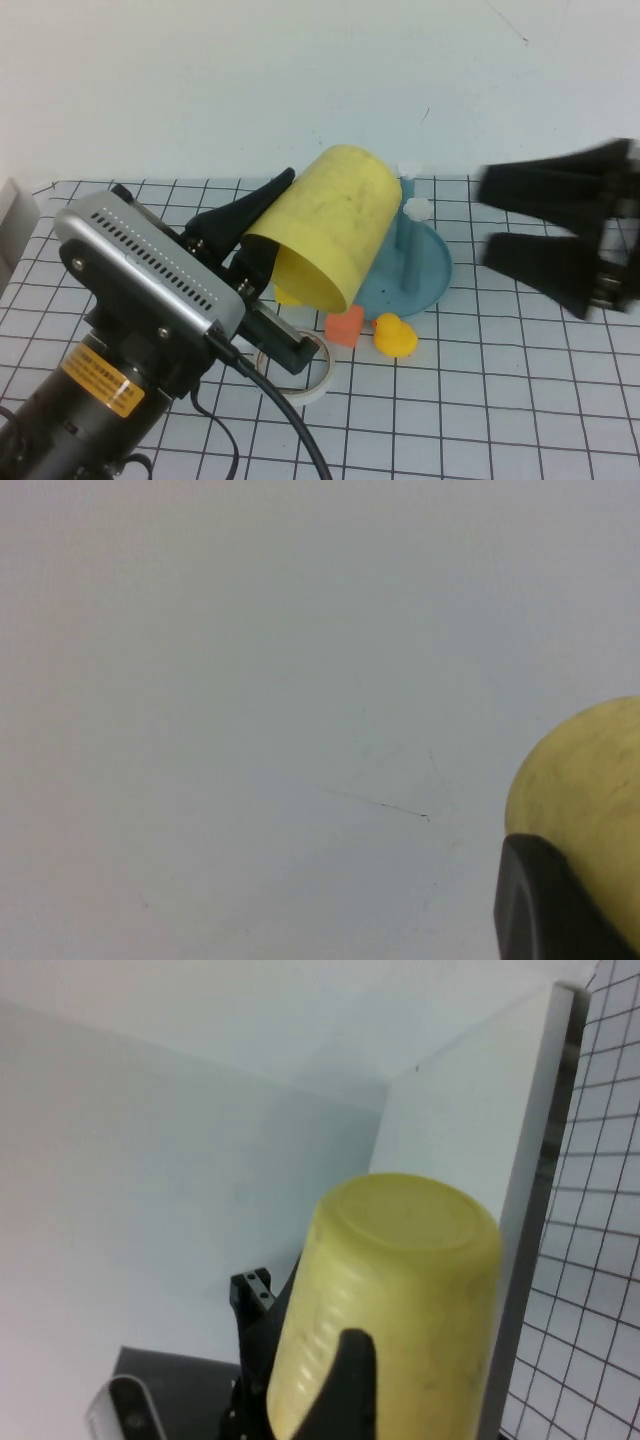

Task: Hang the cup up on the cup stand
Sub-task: Adjust the cup with two arms

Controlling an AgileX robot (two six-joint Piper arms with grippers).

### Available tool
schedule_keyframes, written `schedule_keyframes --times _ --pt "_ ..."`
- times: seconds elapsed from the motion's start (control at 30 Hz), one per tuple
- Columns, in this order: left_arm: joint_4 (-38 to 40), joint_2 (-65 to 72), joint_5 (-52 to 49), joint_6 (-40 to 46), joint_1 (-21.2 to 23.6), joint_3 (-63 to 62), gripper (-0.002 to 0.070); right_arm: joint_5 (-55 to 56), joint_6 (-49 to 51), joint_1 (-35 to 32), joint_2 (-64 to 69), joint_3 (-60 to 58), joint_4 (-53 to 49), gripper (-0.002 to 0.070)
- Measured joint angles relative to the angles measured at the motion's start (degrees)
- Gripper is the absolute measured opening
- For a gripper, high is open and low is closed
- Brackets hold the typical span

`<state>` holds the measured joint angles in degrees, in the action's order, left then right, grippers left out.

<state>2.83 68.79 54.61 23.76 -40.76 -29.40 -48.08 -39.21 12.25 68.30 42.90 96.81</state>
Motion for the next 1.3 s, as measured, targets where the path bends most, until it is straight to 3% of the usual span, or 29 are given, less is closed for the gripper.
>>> schedule_keyframes --times 0.17,0.37,0.77,0.87,1.0,1.1,1.3 --pt "1.02 0.0 -0.03 -0.11 0.0 0.0 0.0006 3.48 -2.55 8.38 7.7 7.96 0.0 0.0693" --pt "3.18 0.0 0.68 -0.19 0.0 0.0 0.0006 3.82 -3.1 13.43 15.35 16.07 0.03 0.0693" --pt "4.06 0.0 1.8 -0.19 0.0 0.0 0.0006 4.6 -3.32 17.48 21.41 24.13 0.37 0.0689" --pt "6.38 0.0 2.04 -0.19 -0.02 0.0 0.0006 4.98 -3.74 17.75 21.49 24.2 0.37 0.0608" --pt "8.16 0.0 1.93 -0.19 -0.23 0.0 0.0018 5.7 -4.1 17.79 21.63 24.2 0.7 0.0599" --pt "8.79 0.0 1.46 -0.19 -0.23 0.0 0.0082 6.2 -5.84 17.79 21.63 24.2 0.7 0.0598" --pt "10.45 0.0 -0.15 -0.42 -0.23 0.0 0.0321 13.18 -14.44 17.88 21.63 25.18 0.7 0.0598"
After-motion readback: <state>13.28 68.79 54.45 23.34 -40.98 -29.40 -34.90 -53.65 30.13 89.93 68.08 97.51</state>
